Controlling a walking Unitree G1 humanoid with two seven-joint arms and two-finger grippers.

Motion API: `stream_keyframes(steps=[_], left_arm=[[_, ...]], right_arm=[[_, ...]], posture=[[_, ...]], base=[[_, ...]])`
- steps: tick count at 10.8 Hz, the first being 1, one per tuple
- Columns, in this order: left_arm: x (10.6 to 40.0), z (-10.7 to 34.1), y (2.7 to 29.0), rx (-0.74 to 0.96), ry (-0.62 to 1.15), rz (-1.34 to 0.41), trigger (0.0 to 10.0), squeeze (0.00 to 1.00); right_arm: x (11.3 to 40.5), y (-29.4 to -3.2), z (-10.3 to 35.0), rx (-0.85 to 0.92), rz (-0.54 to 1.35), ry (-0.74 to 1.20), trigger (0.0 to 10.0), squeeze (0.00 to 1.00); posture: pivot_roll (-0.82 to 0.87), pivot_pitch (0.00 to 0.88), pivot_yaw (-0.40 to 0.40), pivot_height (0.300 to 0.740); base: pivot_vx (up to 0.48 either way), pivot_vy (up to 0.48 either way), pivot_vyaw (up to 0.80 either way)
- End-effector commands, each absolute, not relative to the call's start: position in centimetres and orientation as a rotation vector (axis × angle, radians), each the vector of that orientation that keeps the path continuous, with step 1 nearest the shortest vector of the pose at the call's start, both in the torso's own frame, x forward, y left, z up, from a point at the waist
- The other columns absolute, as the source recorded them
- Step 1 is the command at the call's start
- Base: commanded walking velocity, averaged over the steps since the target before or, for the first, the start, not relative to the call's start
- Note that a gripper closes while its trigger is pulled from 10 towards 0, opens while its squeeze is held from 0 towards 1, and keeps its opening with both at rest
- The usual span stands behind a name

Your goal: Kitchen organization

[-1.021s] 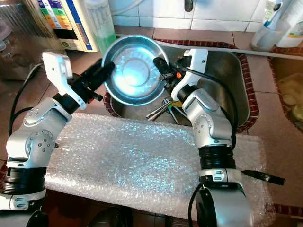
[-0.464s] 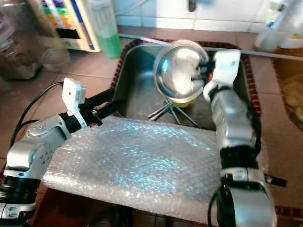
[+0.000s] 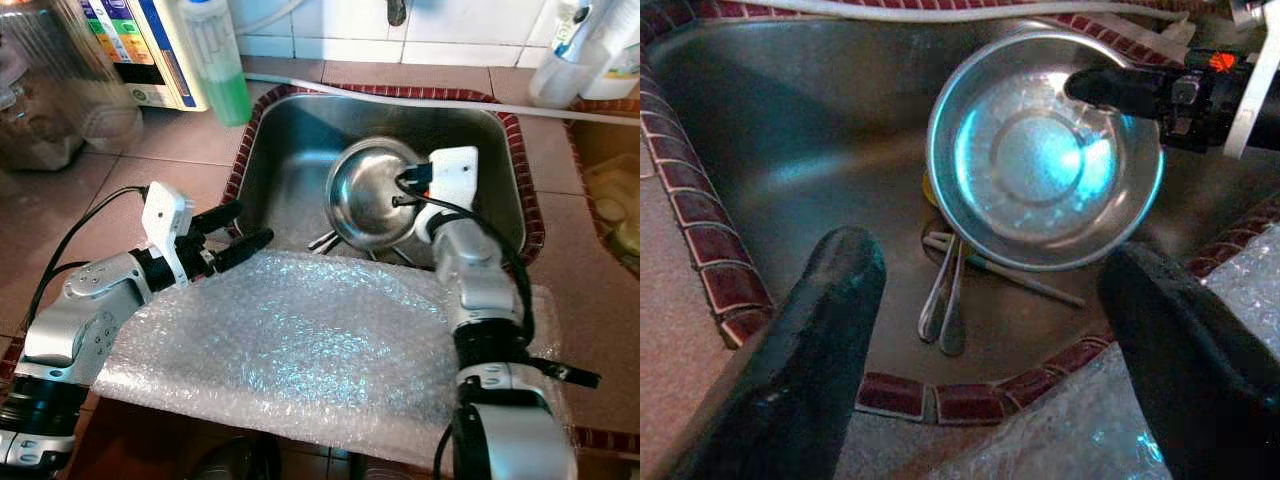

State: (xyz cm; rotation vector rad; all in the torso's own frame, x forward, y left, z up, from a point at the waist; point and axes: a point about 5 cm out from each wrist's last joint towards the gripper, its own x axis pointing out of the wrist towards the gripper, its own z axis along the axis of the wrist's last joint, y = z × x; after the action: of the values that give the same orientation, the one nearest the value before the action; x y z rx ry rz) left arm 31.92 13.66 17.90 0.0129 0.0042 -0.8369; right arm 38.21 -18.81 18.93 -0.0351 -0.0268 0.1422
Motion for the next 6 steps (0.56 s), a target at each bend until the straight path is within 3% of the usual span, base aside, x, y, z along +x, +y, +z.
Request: stream_keyframes(steps=[1,6], left_arm=[[31.81,17.4,14.18,0.034,0.021,-0.826,10.0,1.0],[32.09,17.75,14.46,0.055,-0.008,-0.771,10.0,1.0]], right_arm=[[38.13,-18.67,18.21,-0.017,0.156,0.009,10.0,1.0],[38.36,-17.95,18.1,0.011,0.201,0.042,10.0,1.0]], posture=[[-0.07,0.242,0.103,0.74],[-0.06,0.241,0.104,0.74]], base=[[0.0,0.0,0.0],[0.0,0.0,0.0]])
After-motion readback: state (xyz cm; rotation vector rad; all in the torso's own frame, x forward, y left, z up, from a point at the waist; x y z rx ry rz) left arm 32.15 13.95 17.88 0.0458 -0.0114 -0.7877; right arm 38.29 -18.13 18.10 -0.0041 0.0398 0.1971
